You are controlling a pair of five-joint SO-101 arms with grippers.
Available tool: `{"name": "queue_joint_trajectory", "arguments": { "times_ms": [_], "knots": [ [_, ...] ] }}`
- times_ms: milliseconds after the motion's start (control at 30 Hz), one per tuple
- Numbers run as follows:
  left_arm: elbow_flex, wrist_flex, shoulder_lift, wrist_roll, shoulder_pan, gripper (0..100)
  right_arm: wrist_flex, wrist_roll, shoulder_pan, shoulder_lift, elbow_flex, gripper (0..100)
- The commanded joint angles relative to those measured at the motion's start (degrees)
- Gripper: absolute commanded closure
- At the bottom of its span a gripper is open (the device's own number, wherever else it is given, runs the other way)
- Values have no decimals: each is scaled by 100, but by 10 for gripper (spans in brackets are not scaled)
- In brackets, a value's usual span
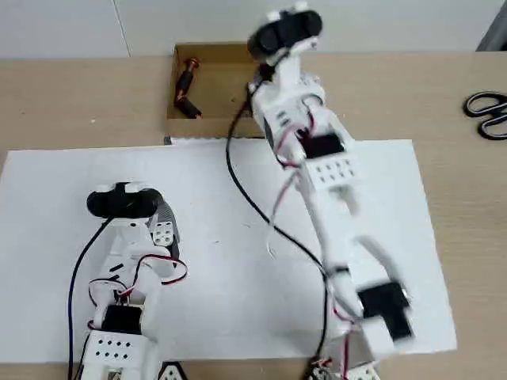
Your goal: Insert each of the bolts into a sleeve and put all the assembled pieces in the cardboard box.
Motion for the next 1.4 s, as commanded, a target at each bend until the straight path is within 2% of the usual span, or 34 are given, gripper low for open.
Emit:
{"name": "queue_joint_trajectory", "arguments": {
  "times_ms": [0,300,500,667,733,1033,1267,1367],
  "knots": [
    [-22,-132,-44,0,26,994,-224,484,-286,954,-1398,995],
    [-22,-123,-44,-9,167,994,-171,1266,-444,3327,-3824,991],
    [-22,-123,-44,-9,167,994,-154,1345,-453,4048,-4580,973],
    [-22,-123,-44,-9,167,994,400,1345,-426,4092,-4580,804],
    [-22,-123,-44,-9,167,994,470,1345,-391,4092,-4598,765],
    [-22,-123,-44,-9,176,994,549,1618,-277,3697,-4607,764],
    [-22,-123,-44,-9,167,994,1411,1591,-268,3213,-4607,765],
    [-22,-123,-44,-9,158,994,1736,1600,-277,2923,-4607,809]
  ]
}}
